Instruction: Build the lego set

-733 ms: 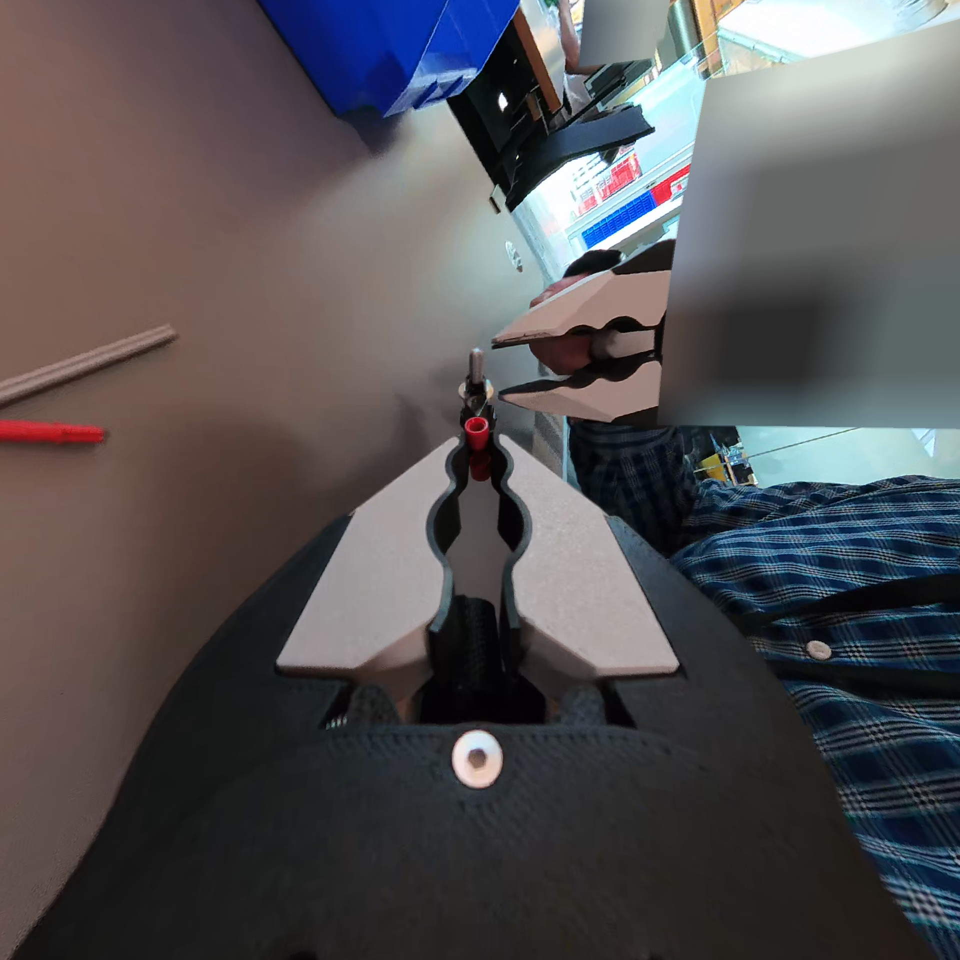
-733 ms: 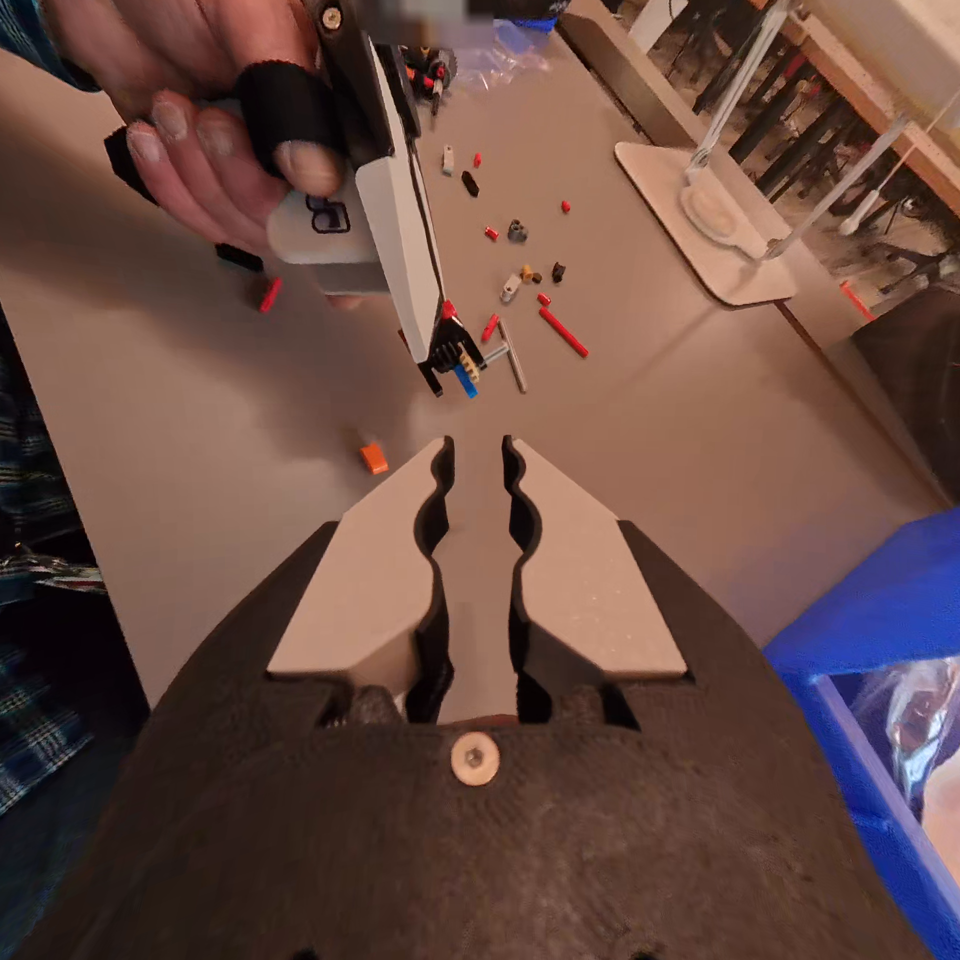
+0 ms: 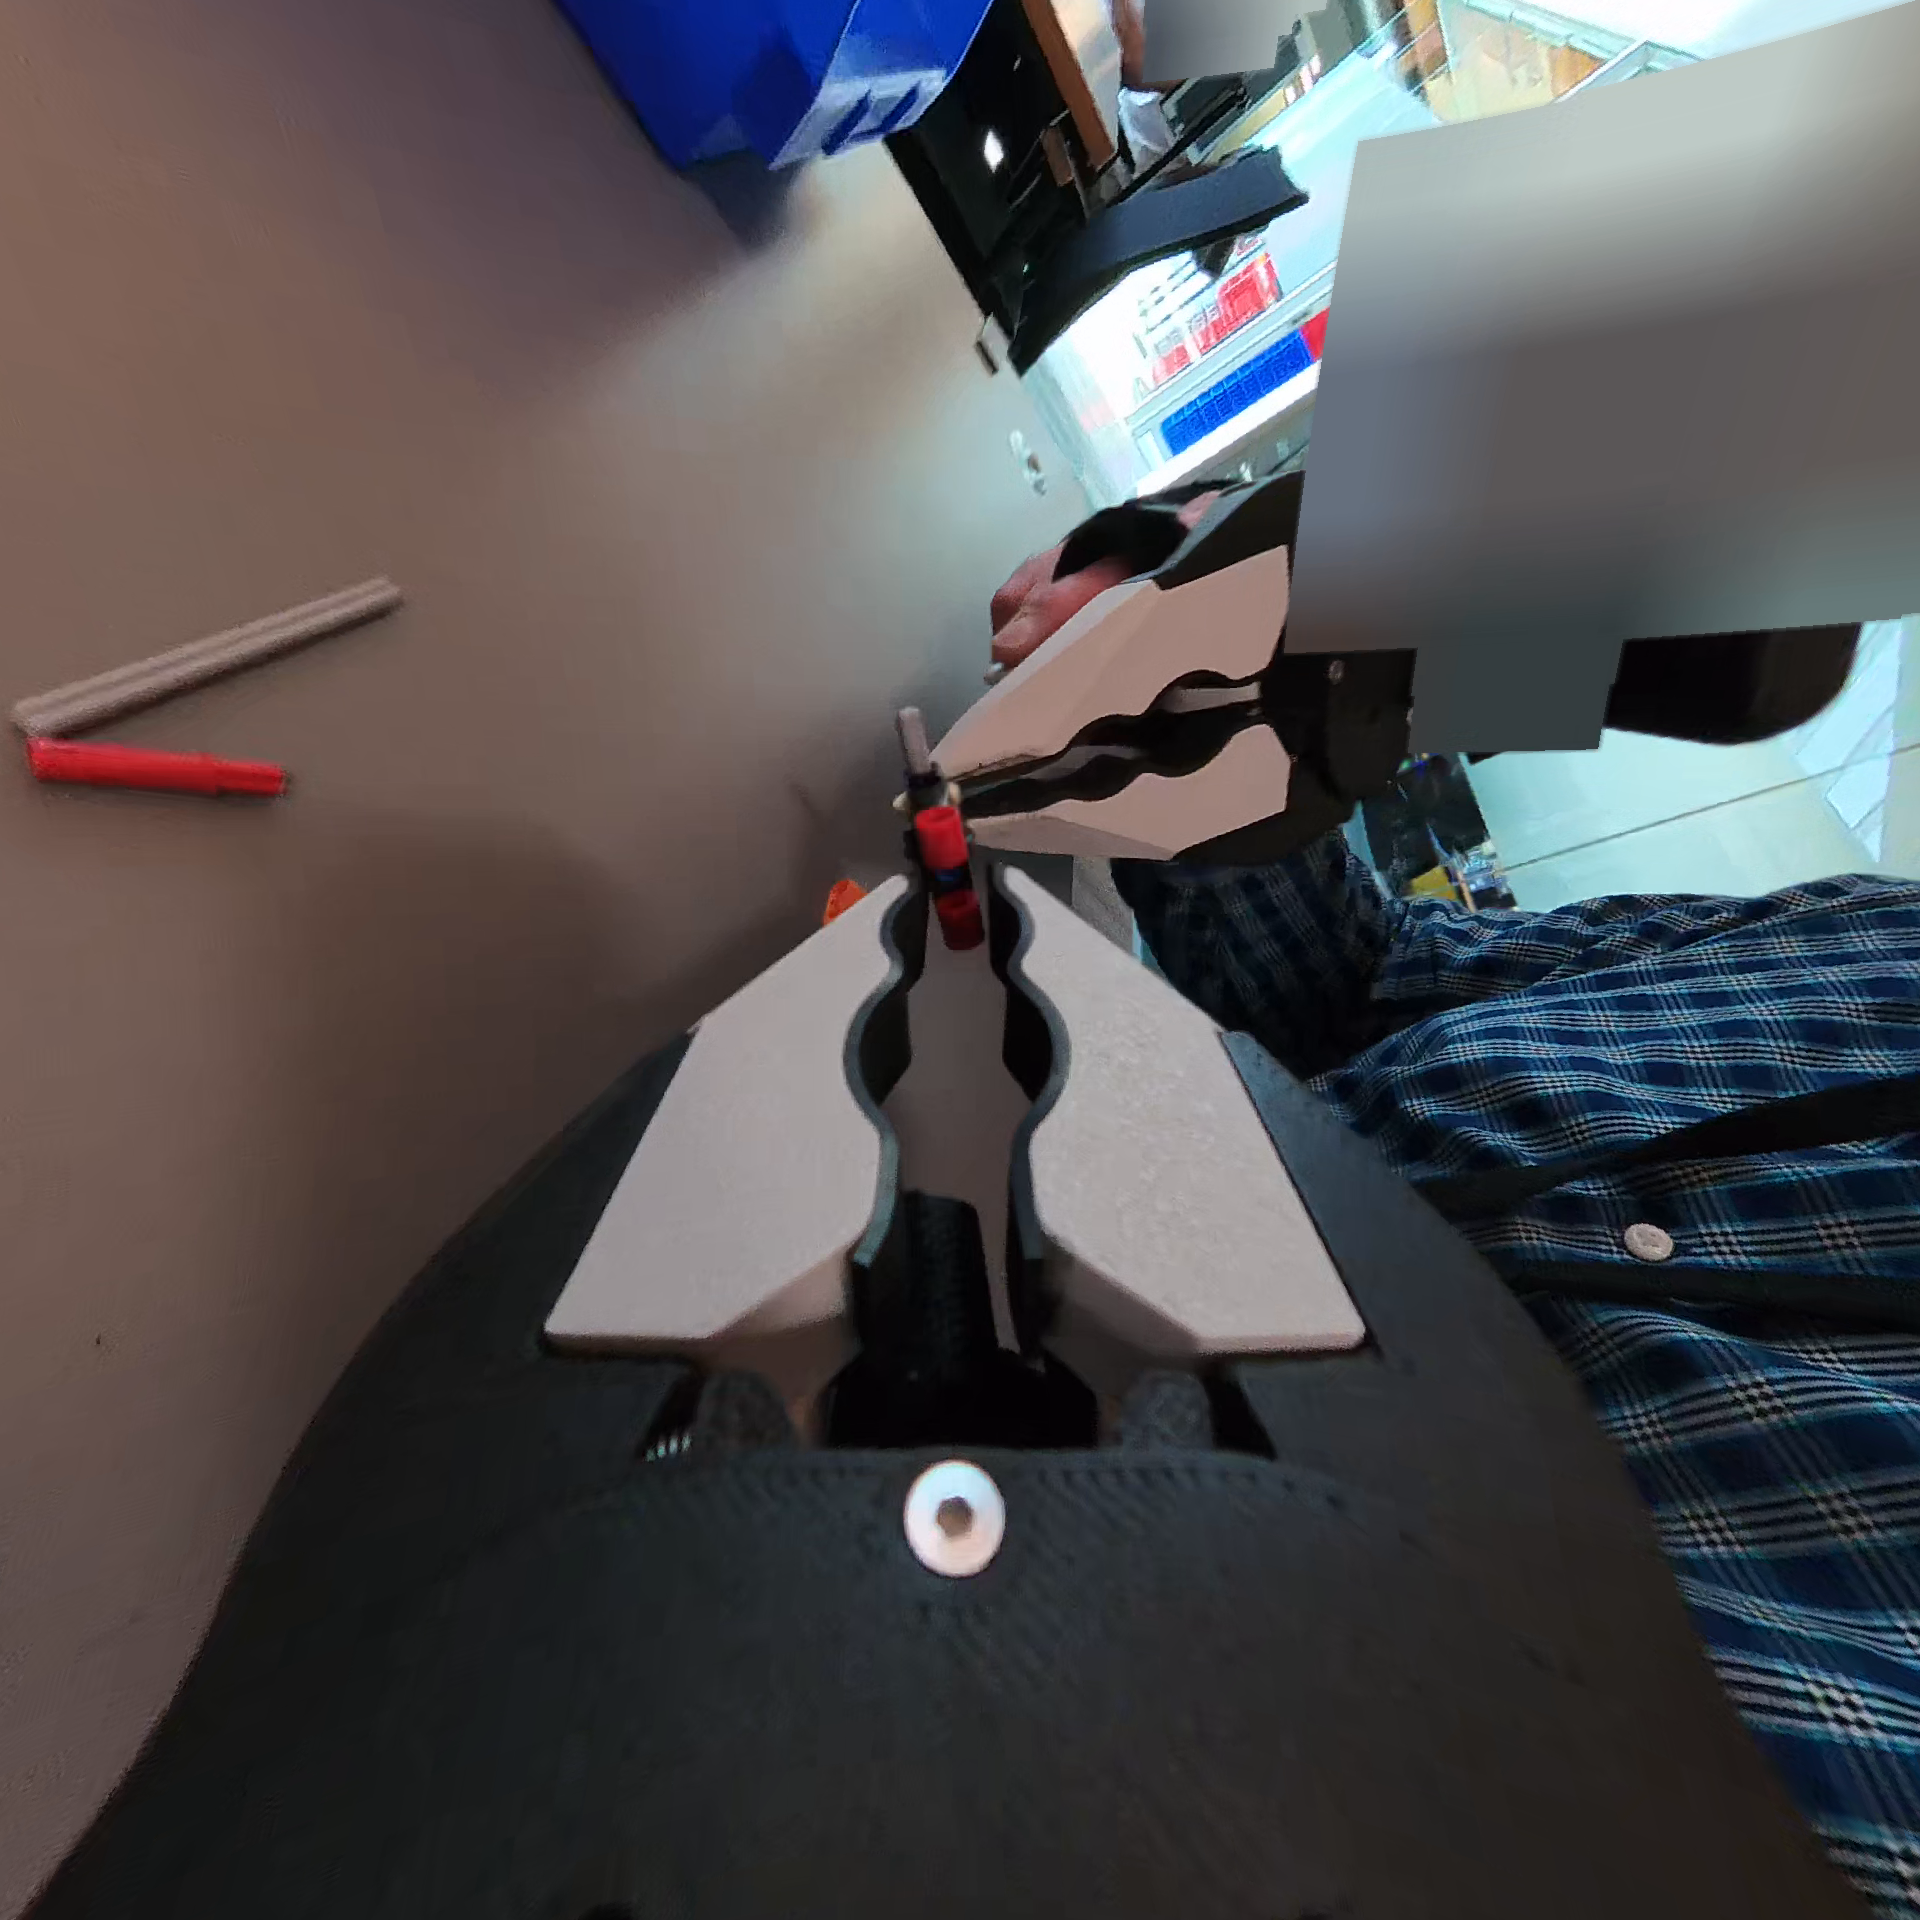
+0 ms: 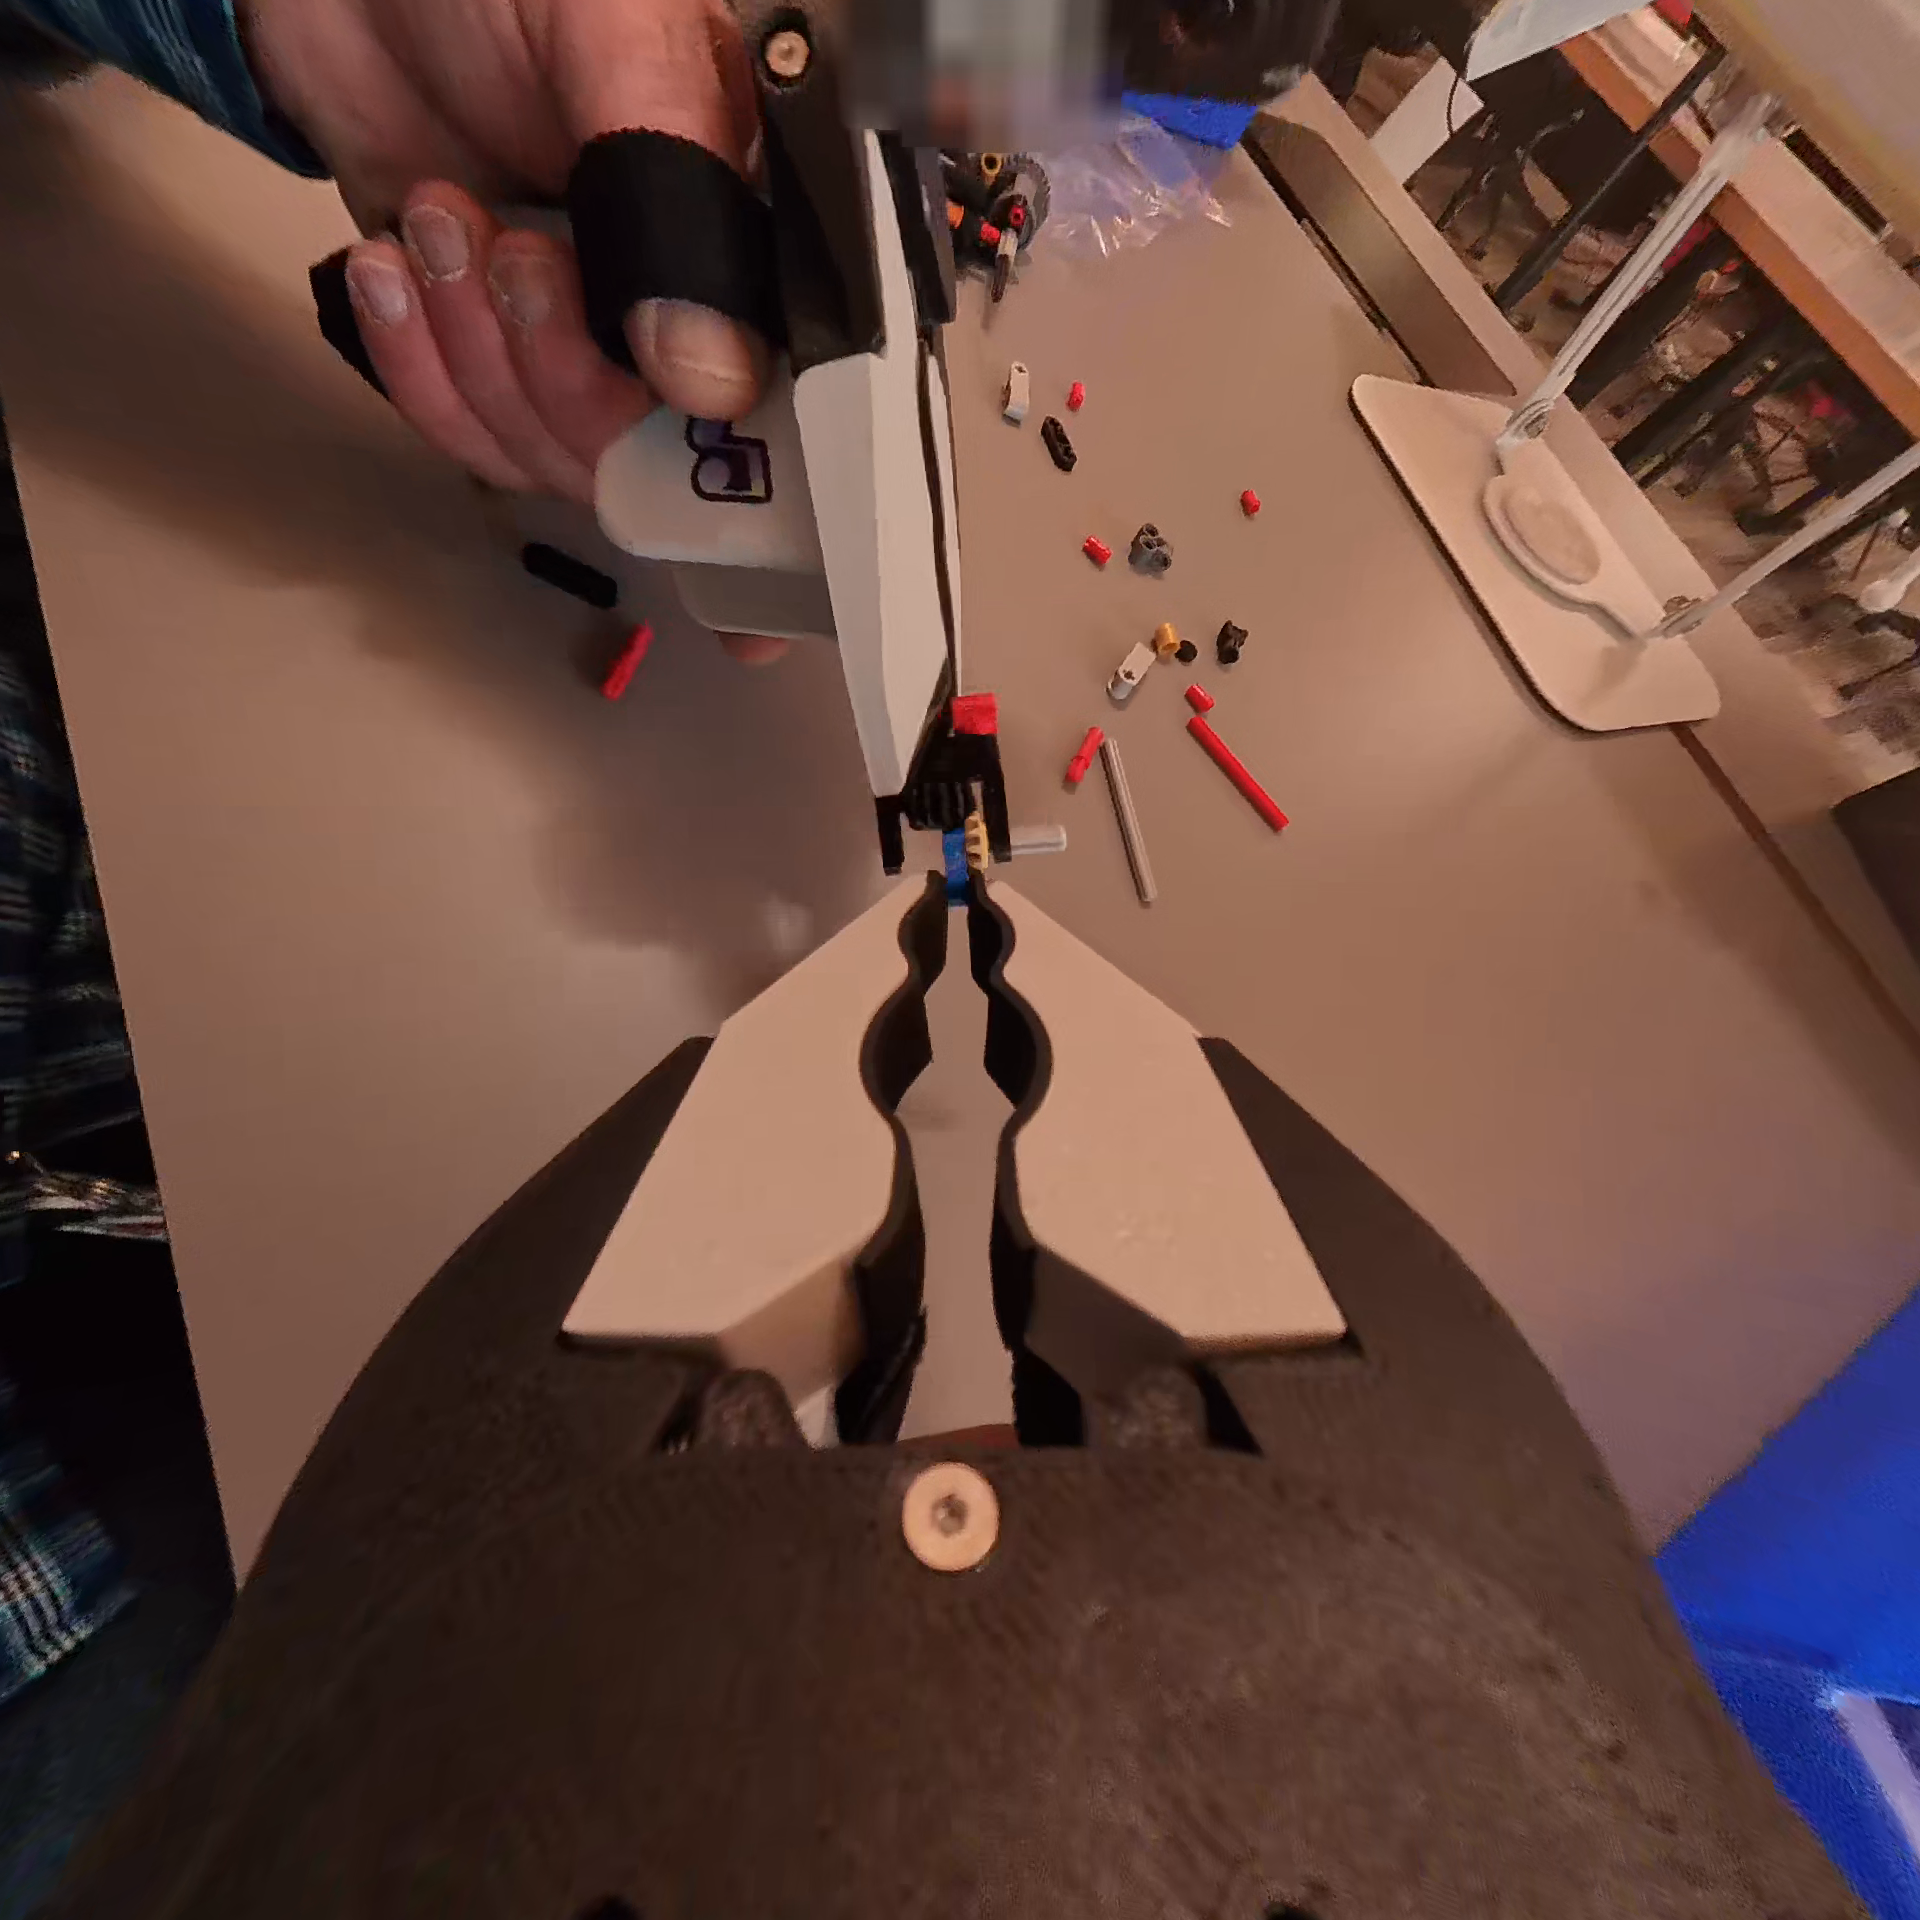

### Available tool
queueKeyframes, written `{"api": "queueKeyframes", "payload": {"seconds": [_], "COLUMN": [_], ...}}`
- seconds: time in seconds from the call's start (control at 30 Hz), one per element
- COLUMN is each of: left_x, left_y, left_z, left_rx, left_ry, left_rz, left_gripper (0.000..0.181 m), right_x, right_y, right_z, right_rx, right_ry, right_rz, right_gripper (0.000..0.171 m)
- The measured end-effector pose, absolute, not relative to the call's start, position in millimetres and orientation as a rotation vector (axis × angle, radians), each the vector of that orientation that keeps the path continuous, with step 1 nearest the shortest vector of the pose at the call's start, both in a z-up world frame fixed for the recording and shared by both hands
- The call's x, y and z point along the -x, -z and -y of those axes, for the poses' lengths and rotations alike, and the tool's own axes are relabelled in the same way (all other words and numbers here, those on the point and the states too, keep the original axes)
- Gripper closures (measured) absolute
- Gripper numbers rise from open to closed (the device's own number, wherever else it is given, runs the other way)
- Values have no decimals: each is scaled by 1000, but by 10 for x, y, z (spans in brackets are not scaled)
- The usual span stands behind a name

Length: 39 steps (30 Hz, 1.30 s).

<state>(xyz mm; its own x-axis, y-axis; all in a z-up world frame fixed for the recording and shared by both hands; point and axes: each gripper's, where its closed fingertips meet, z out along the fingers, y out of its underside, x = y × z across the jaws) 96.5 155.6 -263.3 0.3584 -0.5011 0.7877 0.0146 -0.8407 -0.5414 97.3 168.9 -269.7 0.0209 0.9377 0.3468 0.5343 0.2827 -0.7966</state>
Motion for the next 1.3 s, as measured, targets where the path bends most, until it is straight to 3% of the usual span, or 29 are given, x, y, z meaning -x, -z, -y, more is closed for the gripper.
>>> {"api": "queueKeyframes", "payload": {"seconds": [0.03,0.23,0.4,0.57,0.73,1.3], "left_x": [-964,-925,-784,-890,-940,-877], "left_y": [2608,2535,2563,2518,2592,2450], "left_z": [-1565,-1597,-1655,-1640,-1619,-1613], "left_rx": [2144,2067,1985,1821,1767,1779], "left_ry": [1480,1311,796,386,268,560], "left_rz": [-429,-526,-793,-1113,-1236,-1059], "left_gripper": [168,141,120,125,151,154], "right_x": [-975,-989,-1018,-1014,-998,-973], "right_y": [2675,2611,2561,2589,2580,2461], "right_z": [-1697,-1676,-1665,-1650,-1608,-1660], "right_rx": [1378,1396,1407,1420,1413,1420], "right_ry": [-580,-682,-722,-685,-679,-768], "right_rz": [1615,1566,1573,1638,1672,1612], "right_gripper": [171,171,171,171,171,163]}}
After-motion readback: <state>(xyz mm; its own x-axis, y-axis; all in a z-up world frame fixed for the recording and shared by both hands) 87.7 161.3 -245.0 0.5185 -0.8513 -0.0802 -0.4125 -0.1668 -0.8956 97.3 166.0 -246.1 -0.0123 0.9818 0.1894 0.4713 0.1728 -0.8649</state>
